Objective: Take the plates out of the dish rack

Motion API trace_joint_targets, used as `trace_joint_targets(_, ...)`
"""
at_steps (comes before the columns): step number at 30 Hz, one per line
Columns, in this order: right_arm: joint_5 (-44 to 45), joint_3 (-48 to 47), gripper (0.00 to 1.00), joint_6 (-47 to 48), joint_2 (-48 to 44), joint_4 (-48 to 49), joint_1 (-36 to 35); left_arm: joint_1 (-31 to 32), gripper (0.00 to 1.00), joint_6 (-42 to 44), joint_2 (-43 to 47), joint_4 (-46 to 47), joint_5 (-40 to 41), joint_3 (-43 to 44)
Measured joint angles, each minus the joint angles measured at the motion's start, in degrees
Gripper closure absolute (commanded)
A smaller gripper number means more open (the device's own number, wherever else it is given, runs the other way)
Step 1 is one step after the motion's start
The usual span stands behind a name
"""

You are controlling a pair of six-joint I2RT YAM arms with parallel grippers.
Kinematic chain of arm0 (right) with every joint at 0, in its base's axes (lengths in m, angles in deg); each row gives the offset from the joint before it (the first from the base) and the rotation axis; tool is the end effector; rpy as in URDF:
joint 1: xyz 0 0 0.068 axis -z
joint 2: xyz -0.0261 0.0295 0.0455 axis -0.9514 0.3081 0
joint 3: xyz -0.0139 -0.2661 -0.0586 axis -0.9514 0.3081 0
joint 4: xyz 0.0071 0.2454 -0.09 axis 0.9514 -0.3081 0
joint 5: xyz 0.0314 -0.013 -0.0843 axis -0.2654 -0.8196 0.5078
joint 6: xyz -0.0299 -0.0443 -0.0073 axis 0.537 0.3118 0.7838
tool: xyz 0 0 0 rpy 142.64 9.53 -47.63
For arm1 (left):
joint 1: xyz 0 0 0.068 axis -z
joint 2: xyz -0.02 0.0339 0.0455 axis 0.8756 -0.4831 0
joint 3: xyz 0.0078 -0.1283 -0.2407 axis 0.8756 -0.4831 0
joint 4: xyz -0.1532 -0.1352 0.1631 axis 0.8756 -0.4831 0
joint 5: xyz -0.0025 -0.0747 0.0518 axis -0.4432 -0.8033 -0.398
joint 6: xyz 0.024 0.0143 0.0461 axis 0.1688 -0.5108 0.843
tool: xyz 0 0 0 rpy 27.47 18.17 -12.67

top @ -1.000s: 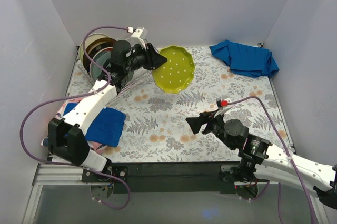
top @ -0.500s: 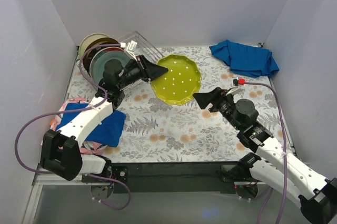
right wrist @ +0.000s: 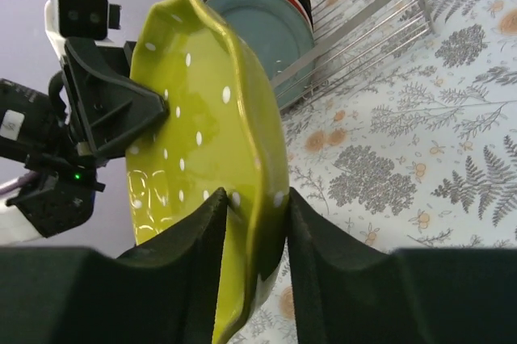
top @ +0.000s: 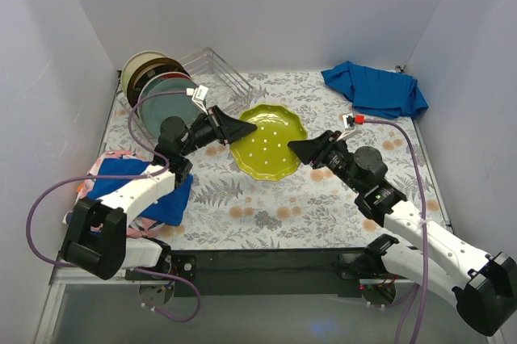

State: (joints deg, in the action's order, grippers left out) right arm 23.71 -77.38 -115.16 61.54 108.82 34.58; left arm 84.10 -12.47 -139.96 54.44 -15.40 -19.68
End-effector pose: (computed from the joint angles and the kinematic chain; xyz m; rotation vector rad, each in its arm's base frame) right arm 0.1634 0.1261 0.2975 0.0916 1.6109 1.1498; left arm 0.2547 -0.1323 0.2963 -0.4644 1.8266 -2.0482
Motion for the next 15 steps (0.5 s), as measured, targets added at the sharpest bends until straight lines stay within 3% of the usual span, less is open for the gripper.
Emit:
trace_joint_targets(2, -0.3, 0.2, 0.92, -0.8, 0.5, 0.9, 0.0, 0.0, 0.69, -0.4, 0.0, 1.2, 0.3, -1.8)
trace_joint_targets(3, -0.5, 0.3, 0.99, -1.9, 0.7, 1.4, 0.1, -0.2, 0.56, -0.4, 0.0, 1.7, 0.4, -2.5)
trace_joint_targets(4, -0.9, 0.4, 0.99, -2.4, 0.8, 2.1, 0.4, -0.5, 0.48, -1.1, 0.0, 2.4, 0.5, -3.3)
trace_joint_targets(15, -4.2, 1.3, 0.99, -5.0, 4.3, 2.8, 2.4, 0.1, 0.35, 1.2, 5.2, -1.4, 6.8, -7.1)
